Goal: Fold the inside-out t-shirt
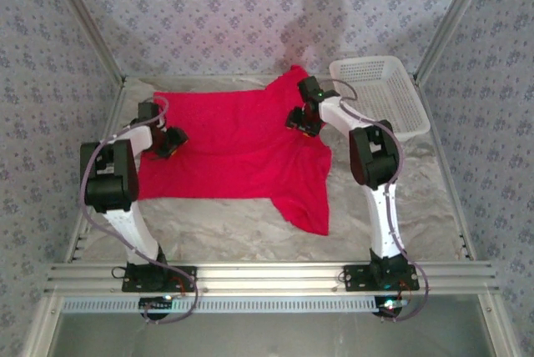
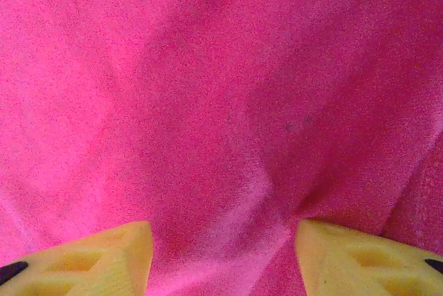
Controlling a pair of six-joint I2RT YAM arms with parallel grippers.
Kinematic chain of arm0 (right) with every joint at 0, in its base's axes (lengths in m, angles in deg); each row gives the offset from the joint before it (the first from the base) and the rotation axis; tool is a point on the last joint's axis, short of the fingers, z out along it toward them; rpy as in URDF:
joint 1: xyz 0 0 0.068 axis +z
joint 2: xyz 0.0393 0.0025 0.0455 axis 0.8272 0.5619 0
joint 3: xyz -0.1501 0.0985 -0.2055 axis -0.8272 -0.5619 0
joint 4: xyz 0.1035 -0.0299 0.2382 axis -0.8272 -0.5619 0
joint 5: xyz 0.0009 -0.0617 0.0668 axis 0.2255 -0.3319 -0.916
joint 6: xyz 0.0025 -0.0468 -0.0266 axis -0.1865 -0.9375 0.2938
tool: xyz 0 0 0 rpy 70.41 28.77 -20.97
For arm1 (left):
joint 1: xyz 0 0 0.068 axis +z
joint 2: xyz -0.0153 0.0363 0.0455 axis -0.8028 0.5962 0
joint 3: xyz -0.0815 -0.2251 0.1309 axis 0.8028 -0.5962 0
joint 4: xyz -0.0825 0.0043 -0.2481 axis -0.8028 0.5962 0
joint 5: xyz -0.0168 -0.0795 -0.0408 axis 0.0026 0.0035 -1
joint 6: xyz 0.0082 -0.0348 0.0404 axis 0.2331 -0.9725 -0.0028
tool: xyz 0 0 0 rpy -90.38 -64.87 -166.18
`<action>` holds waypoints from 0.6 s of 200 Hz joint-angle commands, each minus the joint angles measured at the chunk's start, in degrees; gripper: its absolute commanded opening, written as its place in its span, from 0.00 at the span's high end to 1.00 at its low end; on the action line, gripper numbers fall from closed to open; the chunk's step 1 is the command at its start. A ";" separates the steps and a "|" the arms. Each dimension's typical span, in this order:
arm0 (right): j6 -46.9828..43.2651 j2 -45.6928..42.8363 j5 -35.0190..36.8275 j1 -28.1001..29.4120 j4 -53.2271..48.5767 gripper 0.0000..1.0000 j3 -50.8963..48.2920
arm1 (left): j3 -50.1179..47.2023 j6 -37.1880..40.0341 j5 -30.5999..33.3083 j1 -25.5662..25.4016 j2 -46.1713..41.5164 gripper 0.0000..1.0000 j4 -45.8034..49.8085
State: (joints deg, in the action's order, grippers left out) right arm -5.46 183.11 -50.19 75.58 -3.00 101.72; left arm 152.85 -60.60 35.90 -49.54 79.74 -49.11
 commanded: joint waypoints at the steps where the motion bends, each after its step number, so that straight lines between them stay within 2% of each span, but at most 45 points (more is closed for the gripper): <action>1: -0.29 7.12 2.67 -2.47 -8.42 0.41 8.13 | 6.10 0.47 -0.45 0.34 5.07 0.48 1.00; 28: -0.34 11.14 1.45 -4.10 -10.44 0.42 18.43 | 10.25 2.22 -2.01 1.44 4.11 0.48 3.48; 54: -1.21 7.58 -1.84 -2.72 -10.82 0.41 20.57 | 4.86 3.47 6.27 1.81 -7.76 0.48 9.15; 72: -3.91 0.88 -2.74 -0.84 -8.36 0.40 14.57 | -1.63 3.05 10.14 2.97 -15.62 0.48 11.38; 120: -5.05 -17.76 -4.77 2.10 -0.88 0.38 -9.19 | -16.98 0.94 6.46 11.36 -21.84 0.50 9.57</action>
State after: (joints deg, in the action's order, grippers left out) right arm -8.74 174.78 -53.10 76.92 -6.91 100.91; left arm 142.81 -58.63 42.42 -41.89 57.08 -41.41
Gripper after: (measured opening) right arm 0.621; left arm 0.503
